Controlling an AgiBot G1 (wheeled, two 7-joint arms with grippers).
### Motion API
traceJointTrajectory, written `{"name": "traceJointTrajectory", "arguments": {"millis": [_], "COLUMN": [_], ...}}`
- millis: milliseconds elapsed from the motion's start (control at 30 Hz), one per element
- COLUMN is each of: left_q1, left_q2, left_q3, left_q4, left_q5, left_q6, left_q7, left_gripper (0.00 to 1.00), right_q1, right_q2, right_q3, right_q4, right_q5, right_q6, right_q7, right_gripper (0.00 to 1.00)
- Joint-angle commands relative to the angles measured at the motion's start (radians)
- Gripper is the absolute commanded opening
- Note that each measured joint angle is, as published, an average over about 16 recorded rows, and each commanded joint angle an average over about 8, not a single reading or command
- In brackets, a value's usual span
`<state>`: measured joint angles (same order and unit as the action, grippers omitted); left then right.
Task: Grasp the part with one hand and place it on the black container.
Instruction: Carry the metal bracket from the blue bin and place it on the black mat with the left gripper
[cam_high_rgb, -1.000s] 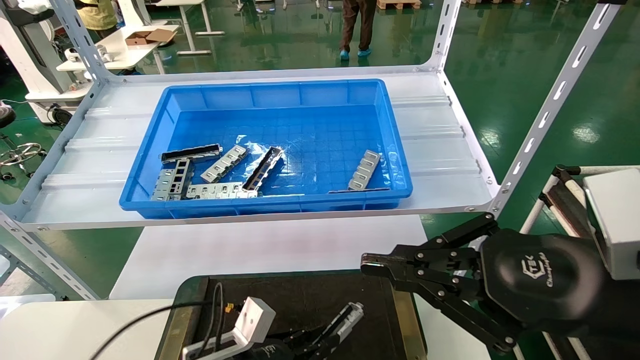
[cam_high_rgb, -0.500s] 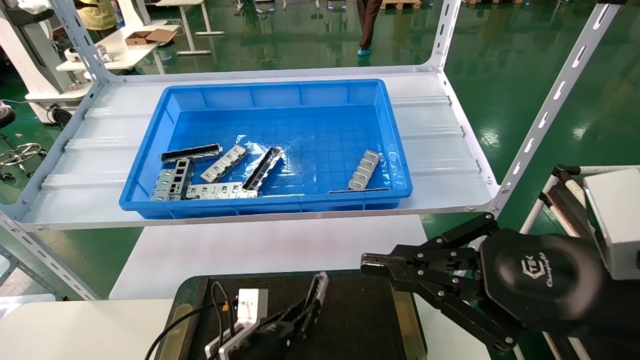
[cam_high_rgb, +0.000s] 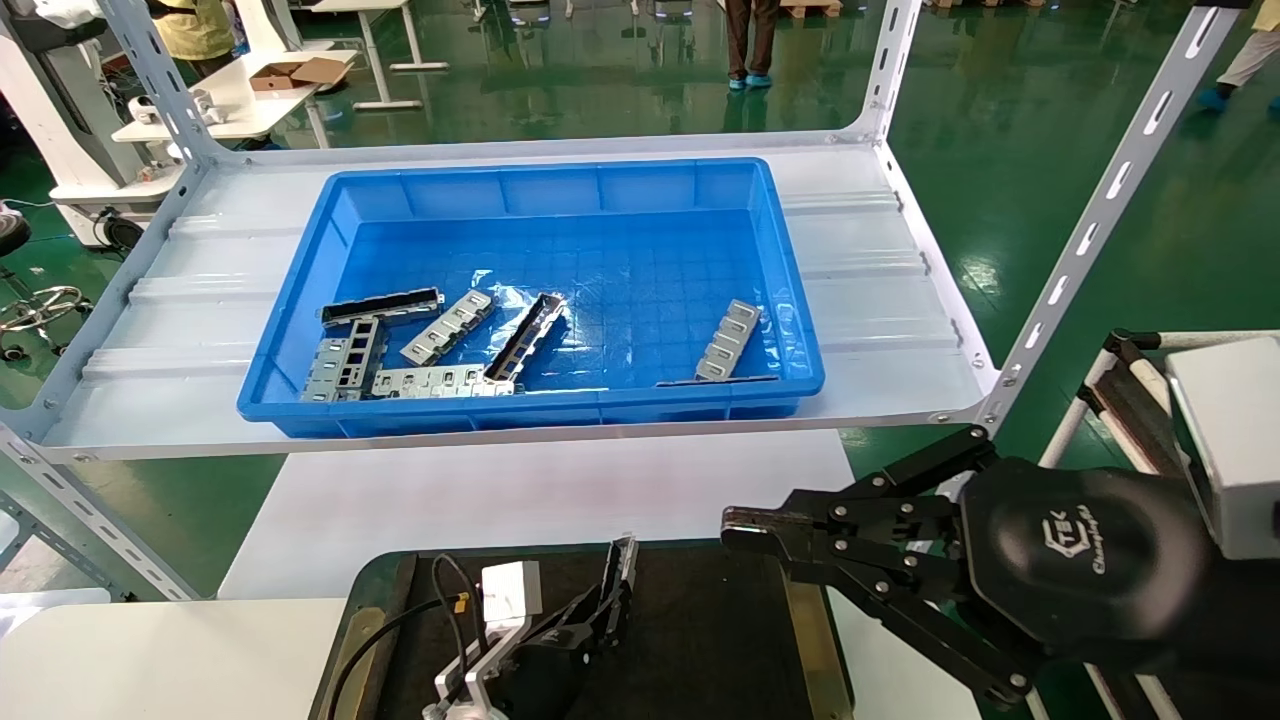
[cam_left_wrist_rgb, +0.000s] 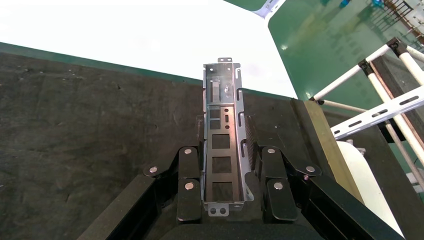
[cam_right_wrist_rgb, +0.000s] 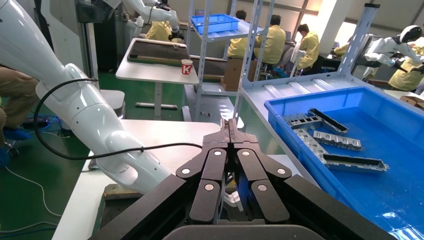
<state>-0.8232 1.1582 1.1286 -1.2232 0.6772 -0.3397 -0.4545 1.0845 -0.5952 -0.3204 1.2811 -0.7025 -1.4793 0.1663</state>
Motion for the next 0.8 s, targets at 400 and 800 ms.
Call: {"name": "traceJointTrajectory", "arguments": {"millis": [400,800], "left_q1": [0.001,0.028], "left_q2": [0.059,0.090], "left_q3": [-0.026,-0.081], "left_q4": [0.089,0.155], "left_q5": [0.044,0.120], "left_q6": [-0.002,0.037], "left_q7": [-0.019,-0.073], "left_gripper": [0.00,0.00], "right_q1": [0.000,0.000], "right_q2": [0.000,0.000], "right_q3": [0.000,-0.001], "right_q4": [0.000,0.000], "right_q5": [0.000,0.001], "right_q6": [0.000,0.000], "right_q7": [0.000,0.000], "right_gripper": [0.00,0.00]}}
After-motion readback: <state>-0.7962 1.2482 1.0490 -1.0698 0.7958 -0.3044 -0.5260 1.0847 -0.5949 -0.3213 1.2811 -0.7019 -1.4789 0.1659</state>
